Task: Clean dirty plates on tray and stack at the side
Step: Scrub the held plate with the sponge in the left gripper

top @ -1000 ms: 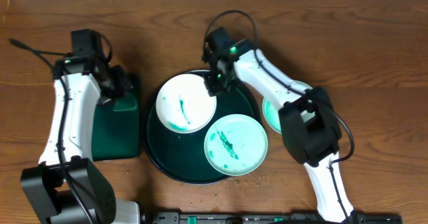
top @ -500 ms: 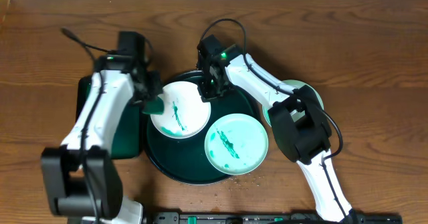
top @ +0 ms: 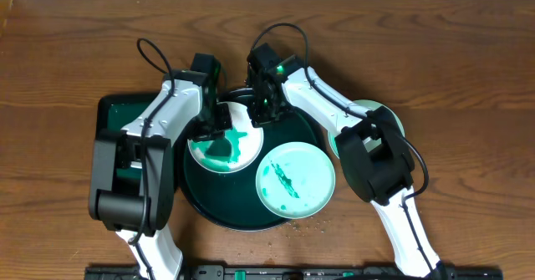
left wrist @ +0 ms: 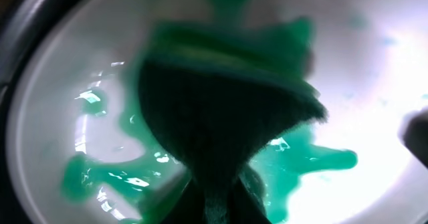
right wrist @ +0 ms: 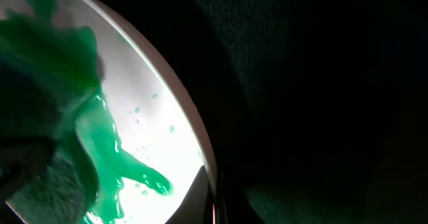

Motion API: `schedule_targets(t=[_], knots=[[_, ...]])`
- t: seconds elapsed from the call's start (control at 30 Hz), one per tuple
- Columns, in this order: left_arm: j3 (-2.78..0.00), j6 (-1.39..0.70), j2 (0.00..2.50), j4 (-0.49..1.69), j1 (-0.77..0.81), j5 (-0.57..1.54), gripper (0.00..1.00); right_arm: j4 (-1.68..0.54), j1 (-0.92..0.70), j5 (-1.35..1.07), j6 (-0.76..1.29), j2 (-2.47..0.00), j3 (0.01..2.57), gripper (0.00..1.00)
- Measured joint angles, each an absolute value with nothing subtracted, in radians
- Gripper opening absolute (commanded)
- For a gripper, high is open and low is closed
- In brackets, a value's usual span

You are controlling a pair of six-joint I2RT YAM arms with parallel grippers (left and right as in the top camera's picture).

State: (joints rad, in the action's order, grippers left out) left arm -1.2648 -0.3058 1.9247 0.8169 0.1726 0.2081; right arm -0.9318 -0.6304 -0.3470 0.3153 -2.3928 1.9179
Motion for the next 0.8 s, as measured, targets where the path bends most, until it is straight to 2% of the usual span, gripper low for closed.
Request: schedule_targets(t=[0.13, 0.27, 0.33, 0.43, 0.6, 0.8], knots=[[-1.264, -0.107, 1.942, 0.799, 0.169, 0.455, 0.07, -0.931, -0.63, -0.347, 0.315, -2.393, 1.918, 0.01], [-1.264, -0.049, 1.956, 0.782, 0.179, 0.503, 0.08, -0.931, -0.63, -0.347, 0.315, -2.393, 1.918, 0.01], [-1.264, -0.092, 1.956, 0.78, 0.178, 0.456, 0.07, -0.931, -0.63, -0.347, 0.315, -2.393, 1.918, 0.01], [-1.277, -0.249, 1.944, 0.8, 0.178, 0.277, 0.07, -0.932, -0.63, -0.348, 0.315, -2.393, 1.918, 0.01], [-1.327, -0.359, 1.943, 0.865, 0.111, 0.015, 0.07, -0.934, -0.63, -0.347, 0.315, -2.393, 1.919, 0.01], [-1.342, -0.381, 1.944, 0.875, 0.107, -0.033, 0.07, -0.93, -0.63, -0.353, 0.319, -2.395, 1.922, 0.01]])
